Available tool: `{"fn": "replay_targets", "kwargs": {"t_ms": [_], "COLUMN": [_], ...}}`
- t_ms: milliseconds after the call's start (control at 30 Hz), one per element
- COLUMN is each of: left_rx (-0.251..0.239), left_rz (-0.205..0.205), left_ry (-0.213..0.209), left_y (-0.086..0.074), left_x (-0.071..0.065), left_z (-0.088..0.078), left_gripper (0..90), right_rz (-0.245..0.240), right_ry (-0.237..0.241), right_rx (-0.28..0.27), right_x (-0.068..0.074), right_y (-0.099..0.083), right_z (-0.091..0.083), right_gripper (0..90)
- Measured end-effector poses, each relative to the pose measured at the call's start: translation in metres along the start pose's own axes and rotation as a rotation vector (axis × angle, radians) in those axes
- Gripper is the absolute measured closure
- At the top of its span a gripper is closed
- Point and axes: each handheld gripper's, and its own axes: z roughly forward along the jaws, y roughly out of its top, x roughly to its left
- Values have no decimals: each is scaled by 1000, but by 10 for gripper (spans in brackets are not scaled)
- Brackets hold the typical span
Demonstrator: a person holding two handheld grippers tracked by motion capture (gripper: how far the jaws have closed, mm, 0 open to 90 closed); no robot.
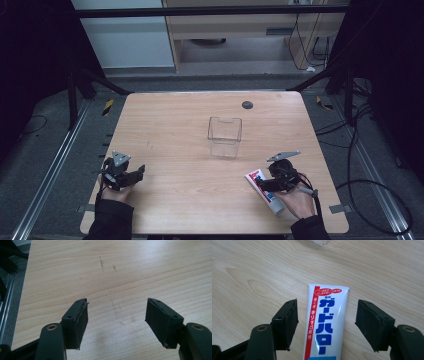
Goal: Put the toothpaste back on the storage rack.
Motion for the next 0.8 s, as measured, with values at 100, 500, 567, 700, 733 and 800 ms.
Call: {"fn": "replay_targets", "kwargs": {"t_ms": [100, 500, 567, 700, 733, 800], "left_rx": [1, 8, 9, 14, 12, 12], "left_rz": [0, 9, 9, 8, 10, 9], "left_ry": [-1, -7, -7, -9, -10, -10], "left_y": [0, 0, 0, 0, 0, 0], "left_x": [0, -1, -1, -1, -1, -1], "left_z": [0, 1, 1, 2, 2, 2], "left_gripper": [334, 332, 333, 331, 331, 331], "right_rz": [9, 5, 3, 2, 6, -3], "right_ry": [-4, 5, 1, -5, -8, -7], "right_rx": [10, 105, 118, 132, 142, 148], "right_x": [1, 5, 4, 4, 5, 4], "right_y": [2, 4, 3, 2, 2, 1], "right_z": [2, 22, 25, 28, 30, 31], "right_gripper": [322, 323, 326, 329, 329, 330]}}
